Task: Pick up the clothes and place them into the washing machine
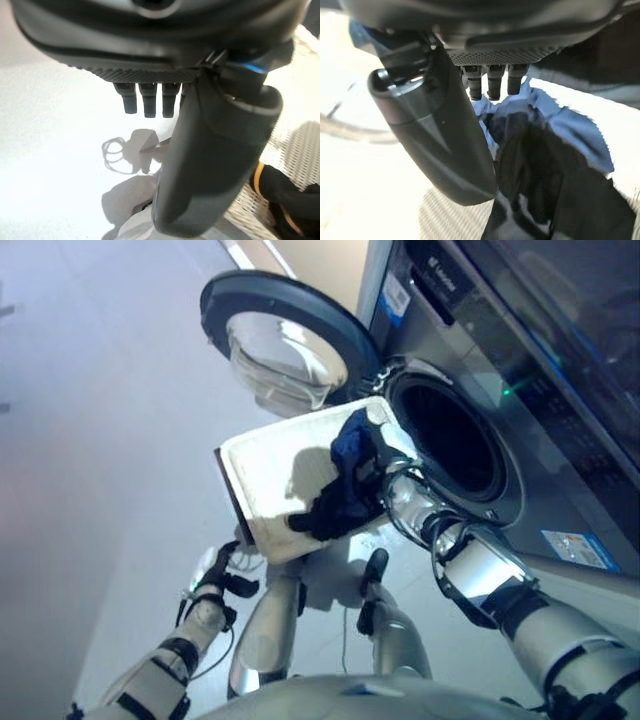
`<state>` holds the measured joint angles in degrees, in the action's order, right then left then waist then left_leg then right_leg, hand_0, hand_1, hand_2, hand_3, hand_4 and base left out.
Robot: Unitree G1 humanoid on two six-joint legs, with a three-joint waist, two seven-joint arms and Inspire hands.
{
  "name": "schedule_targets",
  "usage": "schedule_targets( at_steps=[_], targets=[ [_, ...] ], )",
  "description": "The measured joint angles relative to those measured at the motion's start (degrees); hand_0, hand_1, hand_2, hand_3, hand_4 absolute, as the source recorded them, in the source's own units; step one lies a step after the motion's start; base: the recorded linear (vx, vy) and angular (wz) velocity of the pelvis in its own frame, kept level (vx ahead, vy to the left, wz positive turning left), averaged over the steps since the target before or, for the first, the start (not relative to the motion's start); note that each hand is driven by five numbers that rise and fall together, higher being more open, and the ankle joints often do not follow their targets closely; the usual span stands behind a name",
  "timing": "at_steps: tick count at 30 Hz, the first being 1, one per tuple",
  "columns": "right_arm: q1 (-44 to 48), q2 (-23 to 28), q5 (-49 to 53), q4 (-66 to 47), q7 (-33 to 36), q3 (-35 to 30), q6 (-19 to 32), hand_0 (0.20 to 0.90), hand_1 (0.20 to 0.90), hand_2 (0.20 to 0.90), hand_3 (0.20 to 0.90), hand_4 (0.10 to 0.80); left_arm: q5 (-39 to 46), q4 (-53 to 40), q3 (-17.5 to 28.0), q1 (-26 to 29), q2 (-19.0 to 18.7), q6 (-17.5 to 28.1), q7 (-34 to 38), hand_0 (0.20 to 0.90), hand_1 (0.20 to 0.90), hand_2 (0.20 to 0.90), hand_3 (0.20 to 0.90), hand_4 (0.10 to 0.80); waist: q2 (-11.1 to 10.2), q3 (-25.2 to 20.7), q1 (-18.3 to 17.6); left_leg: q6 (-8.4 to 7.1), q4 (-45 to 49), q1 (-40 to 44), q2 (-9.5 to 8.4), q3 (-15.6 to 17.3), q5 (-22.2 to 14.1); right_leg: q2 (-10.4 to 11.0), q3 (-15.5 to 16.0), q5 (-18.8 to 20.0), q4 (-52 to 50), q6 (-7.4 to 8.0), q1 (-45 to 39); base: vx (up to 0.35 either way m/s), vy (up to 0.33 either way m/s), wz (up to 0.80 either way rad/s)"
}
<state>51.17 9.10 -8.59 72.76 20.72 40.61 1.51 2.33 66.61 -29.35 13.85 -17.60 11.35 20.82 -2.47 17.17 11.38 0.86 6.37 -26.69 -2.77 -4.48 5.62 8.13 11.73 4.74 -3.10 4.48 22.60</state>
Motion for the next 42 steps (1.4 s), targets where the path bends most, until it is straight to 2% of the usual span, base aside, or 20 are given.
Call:
schedule_targets(
  at_steps=[5,13,17,21,24,27,29,32,34,35,36,38,40,41,42],
  targets=[
    [0.0,-3.1,-1.8,-0.8,-0.1,1.3,0.0,0.900,0.900,0.900,0.900,0.800,0.0,0.0,0.0,1.5,0.0,-0.1,0.1,0.900,0.900,0.900,0.900,0.800,0.0,2.4,1.1,-0.01,0.2,0.0,-0.13,-0.1,0.0,0.1,0.1,0.0,0.0,0.00,-0.1,0.005,-0.004,0.01],
    [0.5,-5.1,-2.1,-1.0,0.0,3.1,0.0,0.900,0.900,0.900,0.900,0.800,0.0,0.0,-0.1,3.6,0.0,0.0,0.6,0.900,0.900,0.900,0.900,0.800,0.1,2.6,1.3,-0.06,1.2,-1.7,-0.14,-0.5,0.0,0.1,0.4,0.0,-0.2,-0.02,0.9,-0.033,-0.008,0.01],
    [2.6,-4.7,-2.2,1.1,0.0,3.1,-0.1,0.900,0.900,0.900,0.900,0.800,0.0,-0.2,-0.2,5.9,0.2,0.1,1.0,0.900,0.900,0.900,0.900,0.800,1.3,3.9,2.2,-0.05,2.8,-4.3,-0.10,-0.4,0.0,0.1,0.4,0.0,-2.0,-0.06,3.6,-0.084,0.002,0.01],
    [7.3,-1.8,-4.6,5.2,0.4,2.9,-0.7,0.900,0.900,0.900,0.900,0.800,0.0,-0.5,-0.2,8.8,0.3,0.0,1.4,0.900,0.900,0.900,0.900,0.800,3.5,5.9,4.2,-0.51,5.8,-8.4,-0.25,-0.2,-0.3,0.4,0.0,-1.0,-6.6,-0.58,8.5,-0.065,-0.029,-0.03],
    [9.9,0.2,-6.2,6.3,0.9,2.5,-1.8,0.900,0.900,0.900,0.900,0.800,0.0,-0.7,-0.5,10.3,0.3,0.0,1.7,0.900,0.900,0.900,0.900,0.800,5.1,8.2,4.5,-1.00,7.8,-10.3,-0.49,-1.1,-0.7,1.3,0.3,-3.4,-12.3,-1.10,11.6,-0.065,-0.039,0.16],
    [11.1,3.1,-6.7,7.3,1.5,1.3,-2.2,0.900,0.900,0.900,0.900,0.800,-0.1,-2.2,-2.5,10.8,0.3,0.0,2.1,0.900,0.900,0.900,0.900,0.800,6.1,8.8,4.8,-1.56,9.4,-12.9,-1.53,-2.8,-0.3,2.9,1.5,-6.1,-18.0,-1.67,15.2,-0.026,-0.021,0.34],
    [10.5,6.8,-8.0,7.8,2.4,0.2,-1.6,0.900,0.900,0.900,0.900,0.800,-0.2,-4.3,-3.0,10.8,0.9,0.0,2.1,0.900,0.900,0.900,0.900,0.800,7.0,9.3,5.8,-2.20,9.4,-14.1,-2.39,-3.5,0.4,3.7,1.7,-7.3,-20.8,-1.77,17.0,-0.010,0.012,0.38],
    [11.5,8.6,-9.7,8.1,3.6,-0.4,-1.8,0.900,0.900,0.900,0.900,0.800,-0.3,-5.6,-4.7,10.4,0.9,0.0,2.0,0.900,0.900,0.900,0.900,0.800,7.6,9.3,6.4,-2.42,10.0,-15.3,-3.24,-3.7,0.9,5.0,1.4,-8.8,-24.3,-2.12,19.4,0.002,0.040,0.18],
    [12.6,9.6,-10.5,8.1,3.4,-0.4,-1.8,0.900,0.900,0.900,0.900,0.800,-0.3,-5.7,-4.7,10.4,1.1,0.1,2.0,0.900,0.900,0.900,0.900,0.800,8.2,9.2,6.4,-2.41,10.6,-16.4,-3.30,-3.6,0.9,5.2,1.0,-9.2,-25.4,-1.85,20.8,0.006,0.018,0.05],
    [13.3,10.3,-11.0,8.0,3.4,-0.4,-1.7,0.691,0.691,0.691,0.691,0.660,-0.3,-5.7,-4.7,10.4,1.1,0.1,2.0,0.900,0.900,0.900,0.900,0.800,8.6,9.2,6.4,-2.40,11.0,-17.2,-3.32,-3.4,0.9,5.2,0.3,-9.2,-26.1,-1.86,21.7,0.010,0.008,-0.03],
    [13.9,10.7,-11.1,8.0,3.6,-0.4,-1.7,0.585,0.585,0.585,0.585,0.590,-0.3,-5.7,-4.7,10.3,1.3,0.1,2.0,0.900,0.900,0.900,0.900,0.800,8.9,9.1,6.4,-2.41,11.4,-17.6,-3.32,-3.3,0.9,5.1,0.1,-9.2,-26.3,-1.85,22.3,0.000,0.000,0.00],
    [14.6,11.4,-11.2,8.1,3.4,-0.4,-1.9,0.552,0.552,0.552,0.552,0.568,-0.3,-5.7,-4.7,10.3,1.6,0.0,2.0,0.900,0.900,0.900,0.900,0.800,9.6,9.2,6.4,-2.51,11.4,-17.8,-3.44,-3.1,1.2,5.3,-0.4,-9.1,-26.9,-1.95,22.7,0.000,0.000,0.00],
    [14.9,11.8,-12.1,8.1,3.1,-0.4,-2.1,0.331,0.331,0.331,0.331,0.420,-0.3,-5.8,-4.7,10.3,1.7,0.0,2.0,0.900,0.900,0.900,0.900,0.800,9.9,9.1,6.6,-2.43,11.3,-17.8,-3.43,-3.1,1.3,5.2,-0.5,-9.0,-26.9,-2.08,22.9,0.000,0.000,0.00],
    [15.1,11.9,-12.4,8.1,3.0,-0.4,-2.2,0.300,0.300,0.300,0.300,0.400,-0.3,-6.0,-4.8,10.3,1.7,0.0,2.0,0.900,0.900,0.900,0.900,0.800,10.0,9.1,6.6,-2.39,11.3,-17.8,-3.39,-3.1,1.4,5.2,-0.5,-9.0,-26.9,-2.08,22.9,0.000,0.000,0.00],
    [15.1,12.0,-12.9,8.1,3.0,-0.4,-2.4,0.300,0.300,0.300,0.300,0.400,-0.3,-6.3,-4.8,10.2,1.8,0.0,2.0,0.900,0.900,0.900,0.900,0.800,10.2,9.1,6.6,-2.25,11.3,-17.8,-3.37,-3.1,1.5,5.2,-0.5,-9.0,-27.0,-2.10,23.0,0.000,0.000,0.00]
  ],
)
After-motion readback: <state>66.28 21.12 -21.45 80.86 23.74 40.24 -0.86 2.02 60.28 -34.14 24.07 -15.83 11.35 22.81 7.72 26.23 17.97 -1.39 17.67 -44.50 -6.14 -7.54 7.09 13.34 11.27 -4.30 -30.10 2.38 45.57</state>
